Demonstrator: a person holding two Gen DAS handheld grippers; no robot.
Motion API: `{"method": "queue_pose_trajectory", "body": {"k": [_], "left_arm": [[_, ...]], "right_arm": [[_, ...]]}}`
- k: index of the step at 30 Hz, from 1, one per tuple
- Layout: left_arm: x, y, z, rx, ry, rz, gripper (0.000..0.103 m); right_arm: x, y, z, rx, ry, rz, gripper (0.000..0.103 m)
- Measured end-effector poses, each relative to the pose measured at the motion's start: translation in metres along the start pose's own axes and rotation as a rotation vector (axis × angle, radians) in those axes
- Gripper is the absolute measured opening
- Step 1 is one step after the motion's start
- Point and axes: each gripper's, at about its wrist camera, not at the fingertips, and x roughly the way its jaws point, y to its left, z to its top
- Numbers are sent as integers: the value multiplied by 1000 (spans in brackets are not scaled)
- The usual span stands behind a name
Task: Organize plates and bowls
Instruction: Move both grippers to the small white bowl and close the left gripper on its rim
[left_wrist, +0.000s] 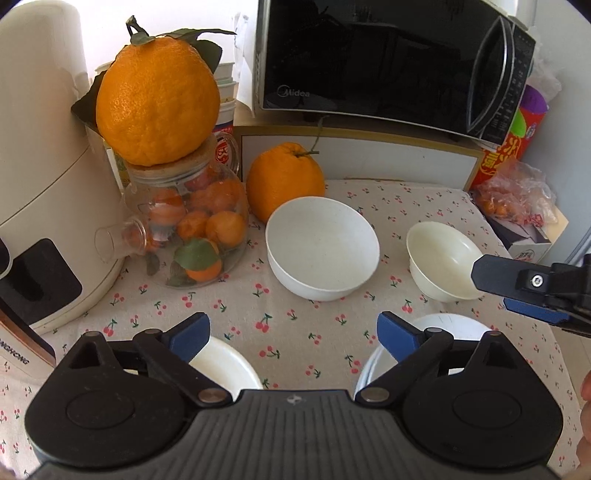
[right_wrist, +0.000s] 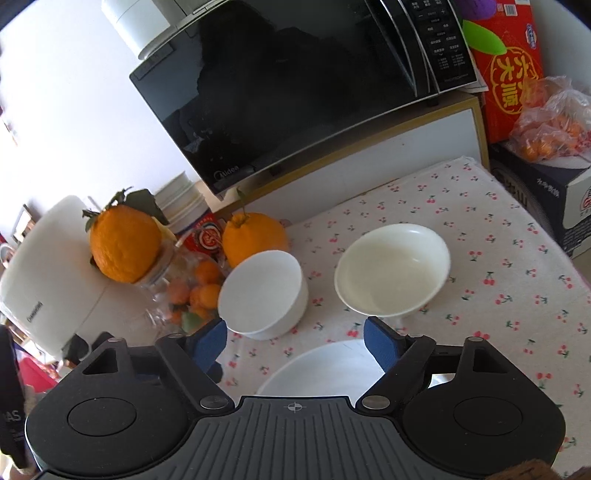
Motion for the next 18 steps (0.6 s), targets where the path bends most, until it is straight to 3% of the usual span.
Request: {"method": "queue_pose_trajectory", "body": {"k": [4,9,15,18], "left_arm": [[10,16,8,-64,-37,12,101],[27,33,8,-169,-49,-45,97],[50,34,12,-187,-66,-103,78],[65,40,13,-237,-47,-128,62]], "right_arm": [[18,-8,10,138,-20,54,88],[48,-24,13,291,-23,89,88],[83,-31,9,341,8,78,85],[96,-26,7,312,18,57,69]]}}
